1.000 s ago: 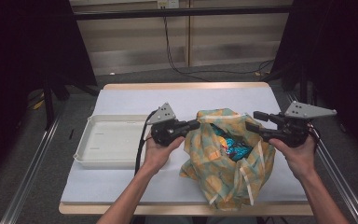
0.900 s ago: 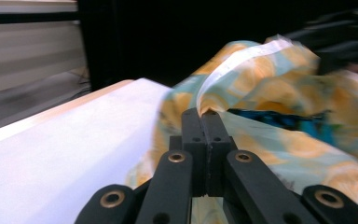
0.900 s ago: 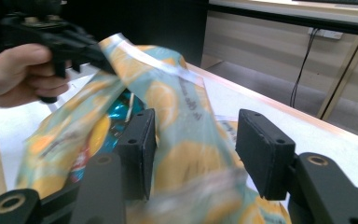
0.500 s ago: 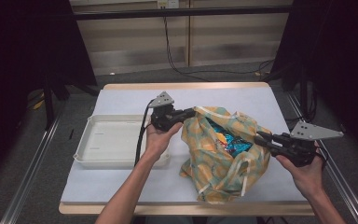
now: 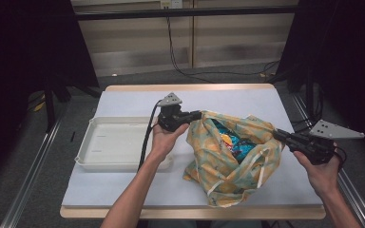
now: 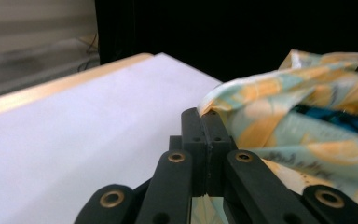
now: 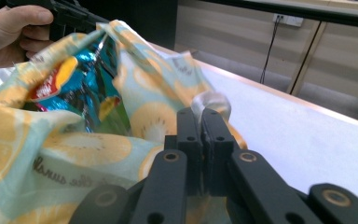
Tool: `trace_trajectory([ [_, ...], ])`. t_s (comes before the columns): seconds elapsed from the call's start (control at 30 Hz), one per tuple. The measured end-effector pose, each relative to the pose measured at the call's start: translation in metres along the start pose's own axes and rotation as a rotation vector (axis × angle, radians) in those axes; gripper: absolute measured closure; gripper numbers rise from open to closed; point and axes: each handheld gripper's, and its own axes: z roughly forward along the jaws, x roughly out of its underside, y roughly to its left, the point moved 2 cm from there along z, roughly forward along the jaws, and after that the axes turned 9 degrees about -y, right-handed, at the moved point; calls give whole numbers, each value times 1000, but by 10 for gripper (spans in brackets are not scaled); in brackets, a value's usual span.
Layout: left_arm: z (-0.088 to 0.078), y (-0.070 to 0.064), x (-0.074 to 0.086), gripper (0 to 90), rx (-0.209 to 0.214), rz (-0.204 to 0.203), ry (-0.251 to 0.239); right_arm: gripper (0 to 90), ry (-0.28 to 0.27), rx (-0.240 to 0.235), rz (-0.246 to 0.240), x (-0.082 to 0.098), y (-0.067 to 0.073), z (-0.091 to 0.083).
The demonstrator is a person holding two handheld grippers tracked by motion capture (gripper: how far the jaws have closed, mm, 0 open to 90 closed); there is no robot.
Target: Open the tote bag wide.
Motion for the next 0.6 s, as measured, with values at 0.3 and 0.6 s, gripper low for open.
trace_trajectory([
  [0.3, 7, -2, 19, 900, -7, -3, 119, 896, 15, 26, 1, 11, -5, -3],
  [0.6, 14, -10, 42, 900, 11, 41, 244, 900, 40, 69, -3, 21, -12, -1],
])
